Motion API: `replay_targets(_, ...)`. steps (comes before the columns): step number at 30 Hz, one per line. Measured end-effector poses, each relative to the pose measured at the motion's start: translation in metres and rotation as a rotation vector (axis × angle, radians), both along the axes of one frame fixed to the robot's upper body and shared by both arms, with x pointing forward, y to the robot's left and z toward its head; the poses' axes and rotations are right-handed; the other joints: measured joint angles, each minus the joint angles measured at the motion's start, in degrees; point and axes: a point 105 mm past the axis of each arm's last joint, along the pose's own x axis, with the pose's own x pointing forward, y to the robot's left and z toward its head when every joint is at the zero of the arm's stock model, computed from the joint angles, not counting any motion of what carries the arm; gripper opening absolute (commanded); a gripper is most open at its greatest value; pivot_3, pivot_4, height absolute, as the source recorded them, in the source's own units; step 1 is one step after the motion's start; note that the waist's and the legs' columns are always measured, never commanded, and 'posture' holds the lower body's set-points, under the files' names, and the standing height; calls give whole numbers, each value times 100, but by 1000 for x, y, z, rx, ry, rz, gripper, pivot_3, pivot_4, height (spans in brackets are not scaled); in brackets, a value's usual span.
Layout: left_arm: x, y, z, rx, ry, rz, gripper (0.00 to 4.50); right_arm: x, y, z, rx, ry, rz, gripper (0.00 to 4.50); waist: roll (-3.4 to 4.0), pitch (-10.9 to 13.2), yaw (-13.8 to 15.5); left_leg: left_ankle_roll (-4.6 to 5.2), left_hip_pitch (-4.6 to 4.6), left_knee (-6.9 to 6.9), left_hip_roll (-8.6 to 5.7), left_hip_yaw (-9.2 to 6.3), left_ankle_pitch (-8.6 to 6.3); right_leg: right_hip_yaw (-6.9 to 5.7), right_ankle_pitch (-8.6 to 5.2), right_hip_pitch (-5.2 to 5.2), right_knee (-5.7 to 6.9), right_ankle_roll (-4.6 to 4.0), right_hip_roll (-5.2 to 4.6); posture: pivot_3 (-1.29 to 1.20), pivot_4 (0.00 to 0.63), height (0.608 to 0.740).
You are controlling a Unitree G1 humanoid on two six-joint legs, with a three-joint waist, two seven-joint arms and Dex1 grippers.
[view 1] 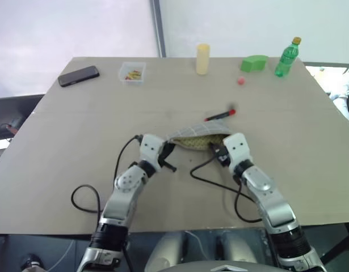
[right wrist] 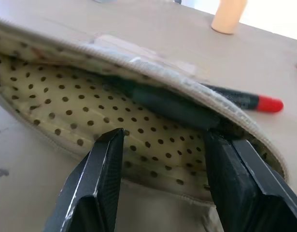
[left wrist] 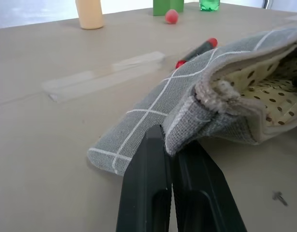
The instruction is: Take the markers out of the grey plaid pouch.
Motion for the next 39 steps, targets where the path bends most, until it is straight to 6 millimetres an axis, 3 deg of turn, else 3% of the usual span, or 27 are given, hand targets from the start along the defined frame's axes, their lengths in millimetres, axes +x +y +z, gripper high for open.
replay_targets(16, 33, 14, 45, -18, -80, -46, 0, 25, 13, 39, -66, -65, 49, 2642, -5, 5, -7, 5, -23, -10, -5, 0, 5, 2, 5, -28, 2, -5, -1, 0, 150, 740)
replay_targets(18, 42, 19, 47, -16, -62, -82, 0, 25, 13, 40, 83, 59, 43, 2642, -10, 6, 3, 5, -26, -9, -7, -11, 5, -8, 6, -28, 5, -6, -1, 0, 150, 740)
replay_targets(22, 40, 20, 43, -2, -41, -144, 0, 28, 22, 40, 201, 167, 70, 2642, -10, 18, -76, 5, -29, -13, -9, -5, 5, 1, 11, -34, 4, -14, -3, 0, 150, 740)
replay_targets(31, 28, 17, 39, 47, -4, -302, 0, 41, 47, 58, 361, 253, 131, 2642, -8, 19, -158, 4, -42, -27, -9, -5, 5, 5, 12, -58, 7, -15, -3, 0, 150, 740)
replay_targets(34, 25, 16, 40, 31, 23, -341, 0, 45, 47, 53, 255, 231, 125, 2642, -7, 20, -163, 4, -44, -27, -12, 1, 5, 9, 12, -63, 8, -15, -5, 0, 150, 740)
replay_targets(37, 23, 15, 44, 22, 53, -377, 0, 48, 45, 35, -79, 133, 149, 2642, -7, 22, -166, 2, -44, -25, -17, 6, 6, 5, 12, -65, 9, -14, -8, 0, 150, 740)
replay_targets(39, 24, 16, 46, 18, 73, -384, 0, 46, 46, 26, -211, 91, 184, 2642, -8, 23, -174, -17, -44, -25, -16, 6, 17, 5, 12, -65, 9, -14, -7, 0, 150, 740)
